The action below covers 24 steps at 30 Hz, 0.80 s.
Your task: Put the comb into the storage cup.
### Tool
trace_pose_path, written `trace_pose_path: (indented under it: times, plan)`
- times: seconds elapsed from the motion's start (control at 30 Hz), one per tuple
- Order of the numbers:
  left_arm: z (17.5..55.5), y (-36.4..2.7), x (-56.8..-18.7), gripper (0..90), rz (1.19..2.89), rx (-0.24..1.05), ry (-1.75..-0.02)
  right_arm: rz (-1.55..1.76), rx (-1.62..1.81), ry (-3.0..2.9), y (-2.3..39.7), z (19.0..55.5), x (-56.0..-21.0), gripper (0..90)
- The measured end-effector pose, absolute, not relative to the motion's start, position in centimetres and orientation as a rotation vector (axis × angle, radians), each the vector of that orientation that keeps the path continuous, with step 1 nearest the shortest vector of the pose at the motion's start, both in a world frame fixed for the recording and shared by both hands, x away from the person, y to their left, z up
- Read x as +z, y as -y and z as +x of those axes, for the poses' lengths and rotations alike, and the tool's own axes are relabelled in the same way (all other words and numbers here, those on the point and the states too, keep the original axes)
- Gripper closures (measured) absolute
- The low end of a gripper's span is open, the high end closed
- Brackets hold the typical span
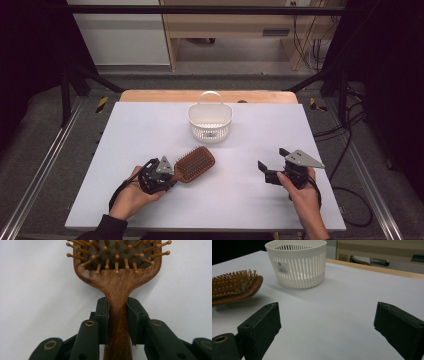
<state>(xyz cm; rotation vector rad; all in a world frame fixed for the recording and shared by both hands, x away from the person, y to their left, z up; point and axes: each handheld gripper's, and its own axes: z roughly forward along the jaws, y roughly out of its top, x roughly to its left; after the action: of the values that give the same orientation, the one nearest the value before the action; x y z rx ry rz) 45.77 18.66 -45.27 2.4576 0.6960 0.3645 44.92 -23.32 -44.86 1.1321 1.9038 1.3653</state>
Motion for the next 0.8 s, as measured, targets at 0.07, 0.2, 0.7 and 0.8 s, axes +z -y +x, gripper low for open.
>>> trace_pose_path:
  times: [0.07,0.2,0.7,0.8]
  plan:
    - [45.5,-18.8,-45.2,72.0,2.437,0.407,-0.693,1.141,1.399,-1.909,23.1,44.9,-44.9,6.6]
    - [45.1,-19.6,-44.8,72.0,2.364,0.431,-0.729,1.146,1.465,-1.897,22.5,44.7,-44.6,5.9]
    - [44.0,-18.5,-43.8,72.0,2.223,0.506,-0.639,1.245,1.684,-1.822,20.1,44.6,-44.3,4.9]
    - [43.8,-18.2,-43.6,72.0,2.201,0.521,-0.632,1.253,1.730,-1.811,19.5,44.4,-44.2,5.1]
